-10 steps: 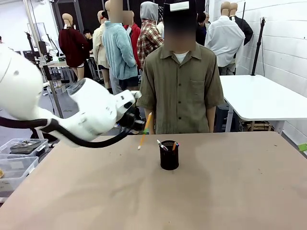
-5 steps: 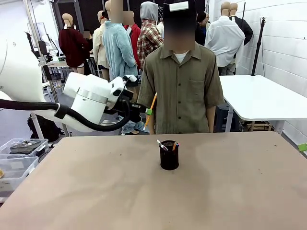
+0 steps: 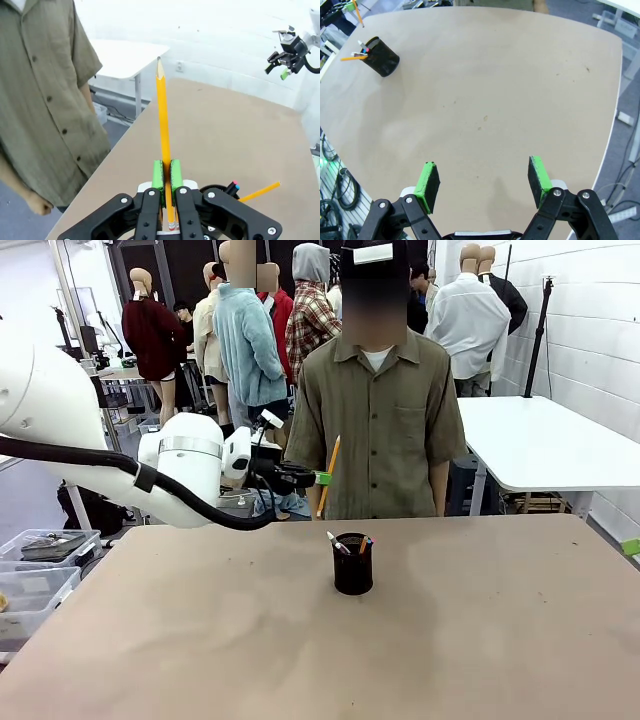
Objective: Place the pens into the pen holder.
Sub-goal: Pick up a writing instrument from the table and place it into the Pen holder.
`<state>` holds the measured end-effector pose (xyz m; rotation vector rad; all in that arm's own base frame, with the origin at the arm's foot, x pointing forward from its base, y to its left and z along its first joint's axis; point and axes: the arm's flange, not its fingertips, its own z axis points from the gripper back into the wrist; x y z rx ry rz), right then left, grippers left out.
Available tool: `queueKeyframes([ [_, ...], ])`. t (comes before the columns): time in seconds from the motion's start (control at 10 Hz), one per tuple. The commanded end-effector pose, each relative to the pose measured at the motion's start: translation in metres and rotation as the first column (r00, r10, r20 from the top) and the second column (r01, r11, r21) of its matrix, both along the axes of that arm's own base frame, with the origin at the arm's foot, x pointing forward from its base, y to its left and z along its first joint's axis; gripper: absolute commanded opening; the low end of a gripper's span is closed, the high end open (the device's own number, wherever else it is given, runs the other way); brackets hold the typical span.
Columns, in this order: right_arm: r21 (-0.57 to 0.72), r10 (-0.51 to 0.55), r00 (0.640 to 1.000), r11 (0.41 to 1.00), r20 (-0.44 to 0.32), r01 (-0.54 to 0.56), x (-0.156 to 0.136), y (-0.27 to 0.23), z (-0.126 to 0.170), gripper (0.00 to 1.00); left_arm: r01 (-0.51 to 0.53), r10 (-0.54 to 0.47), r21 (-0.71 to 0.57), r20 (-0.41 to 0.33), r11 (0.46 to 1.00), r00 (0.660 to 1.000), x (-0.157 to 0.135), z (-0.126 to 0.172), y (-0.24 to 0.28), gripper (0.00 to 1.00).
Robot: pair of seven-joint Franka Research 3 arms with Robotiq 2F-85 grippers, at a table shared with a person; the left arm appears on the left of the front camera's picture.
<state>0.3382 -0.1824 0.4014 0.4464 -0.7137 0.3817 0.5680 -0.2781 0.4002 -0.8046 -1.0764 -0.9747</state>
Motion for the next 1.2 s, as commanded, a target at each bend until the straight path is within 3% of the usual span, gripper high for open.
queueKeyframes([
  [0.0, -0.021, 0.011, 1.0, 1.0, -0.006, -0.011, -0.001, 0.0, -0.001, 0.89, 0.002, 0.001, -0.047, 0.061, 0.999, 0.998, -0.003, -0.004, -0.002, 0.0],
  [0.3, -0.021, 0.011, 1.0, 1.0, -0.006, -0.011, -0.001, 0.0, -0.001, 0.89, 0.077, -0.071, -0.074, 0.079, 0.994, 0.994, -0.009, -0.011, -0.029, 0.0],
  [1.1, -0.021, 0.011, 1.0, 1.0, -0.006, -0.011, -0.001, 0.0, -0.001, 0.89, 0.146, -0.146, -0.006, 0.025, 0.989, 0.989, -0.011, -0.053, -0.065, 0.0],
])
